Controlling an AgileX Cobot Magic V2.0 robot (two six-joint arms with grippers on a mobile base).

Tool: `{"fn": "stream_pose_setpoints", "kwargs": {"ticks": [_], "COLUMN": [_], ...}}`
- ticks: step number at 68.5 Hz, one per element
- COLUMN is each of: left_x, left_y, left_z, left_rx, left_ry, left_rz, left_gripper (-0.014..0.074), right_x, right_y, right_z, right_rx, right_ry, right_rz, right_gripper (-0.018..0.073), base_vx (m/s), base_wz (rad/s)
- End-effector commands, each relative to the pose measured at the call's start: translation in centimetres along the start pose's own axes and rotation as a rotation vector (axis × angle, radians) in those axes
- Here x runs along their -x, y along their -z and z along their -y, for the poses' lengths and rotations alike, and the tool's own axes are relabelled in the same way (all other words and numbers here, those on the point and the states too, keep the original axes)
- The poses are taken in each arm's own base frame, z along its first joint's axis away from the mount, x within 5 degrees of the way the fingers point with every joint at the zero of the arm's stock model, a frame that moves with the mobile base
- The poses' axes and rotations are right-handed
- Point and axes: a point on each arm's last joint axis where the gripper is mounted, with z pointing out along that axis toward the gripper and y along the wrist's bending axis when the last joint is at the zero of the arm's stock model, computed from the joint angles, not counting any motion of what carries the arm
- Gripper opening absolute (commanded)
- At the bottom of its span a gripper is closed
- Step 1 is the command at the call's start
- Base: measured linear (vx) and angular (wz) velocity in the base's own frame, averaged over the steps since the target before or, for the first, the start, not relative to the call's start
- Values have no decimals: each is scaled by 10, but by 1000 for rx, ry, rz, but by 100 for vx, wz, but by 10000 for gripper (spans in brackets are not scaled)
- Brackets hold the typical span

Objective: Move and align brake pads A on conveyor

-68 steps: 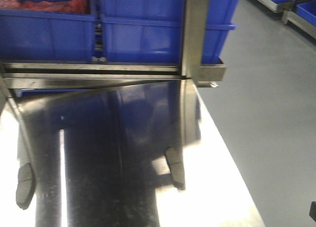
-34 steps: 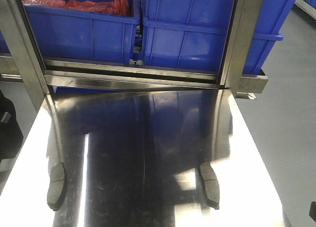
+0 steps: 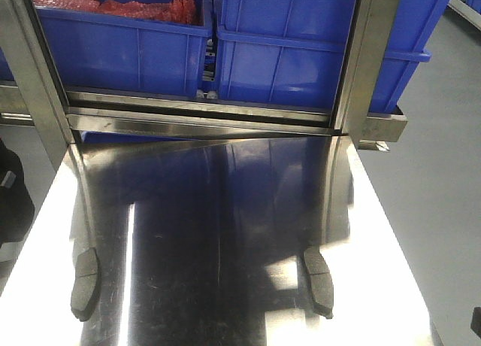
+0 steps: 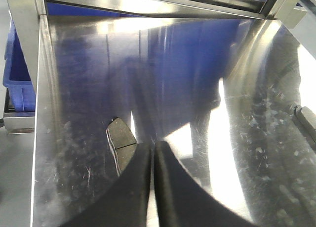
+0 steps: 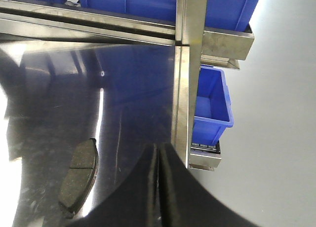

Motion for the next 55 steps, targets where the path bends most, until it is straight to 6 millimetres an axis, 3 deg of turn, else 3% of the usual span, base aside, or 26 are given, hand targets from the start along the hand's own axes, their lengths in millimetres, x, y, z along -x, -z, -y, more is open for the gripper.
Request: {"fn": "stream_pose_setpoints", "kwargs": {"ticks": [1,44,50,55], "left_x": [12,12,12,12], "left_y": [3,3,3,3], "left_z": [4,4,4,4], "left_rx": [-27,-28,-29,-29], "left_ry": [2,2,2,2], "left_rz": [78,81,85,85], "left_gripper": [-6,0,48,138], "right_x": [14,14,14,14], "right_y": [3,3,3,3], "right_z": [0,0,0,0], "right_rx": [-4,-4,-4,-4], "right_ry": [13,13,13,13], "right_rz": [87,87,87,87], "right_gripper": [-10,-10,-10,-10], "base_vx": [0,0,0,0], "base_wz": [0,0,0,0]}}
